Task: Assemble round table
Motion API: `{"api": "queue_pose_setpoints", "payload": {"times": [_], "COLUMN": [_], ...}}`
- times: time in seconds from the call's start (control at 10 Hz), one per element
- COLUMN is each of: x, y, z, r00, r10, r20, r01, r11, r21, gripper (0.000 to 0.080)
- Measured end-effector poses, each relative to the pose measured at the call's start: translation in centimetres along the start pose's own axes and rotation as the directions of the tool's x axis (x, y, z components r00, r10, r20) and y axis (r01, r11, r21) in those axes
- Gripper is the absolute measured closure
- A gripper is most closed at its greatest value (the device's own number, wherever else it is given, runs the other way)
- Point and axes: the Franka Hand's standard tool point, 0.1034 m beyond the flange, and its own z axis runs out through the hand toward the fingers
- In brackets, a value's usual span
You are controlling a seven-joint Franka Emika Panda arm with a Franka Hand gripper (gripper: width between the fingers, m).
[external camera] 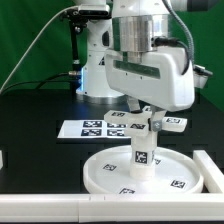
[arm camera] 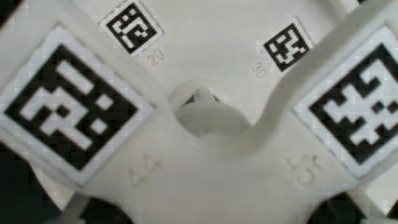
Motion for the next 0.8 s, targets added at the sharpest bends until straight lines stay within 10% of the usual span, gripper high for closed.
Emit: {"api": "queue_pose_setpoints", "payload": {"times": [0.3, 0.4, 0.6, 0.8], "x": [0.0, 0.0, 0.0, -0.3], "y": [0.1, 0.1, 0.0, -0.5], "z": [0.0, 0.1, 0.0, -3.3], "r00": [0.998, 0.998, 0.998, 0.998], "r10": [0.064, 0.063, 0.063, 0.047], "r20": [0.000, 0.000, 0.001, 0.035], "r01": [-0.064, -0.063, -0.063, -0.048], "r11": [0.998, 0.998, 0.998, 0.998], "r21": [0.006, 0.005, 0.006, 0.031], "gripper": [0.0352, 0.0206, 0.0161, 0.0153]}}
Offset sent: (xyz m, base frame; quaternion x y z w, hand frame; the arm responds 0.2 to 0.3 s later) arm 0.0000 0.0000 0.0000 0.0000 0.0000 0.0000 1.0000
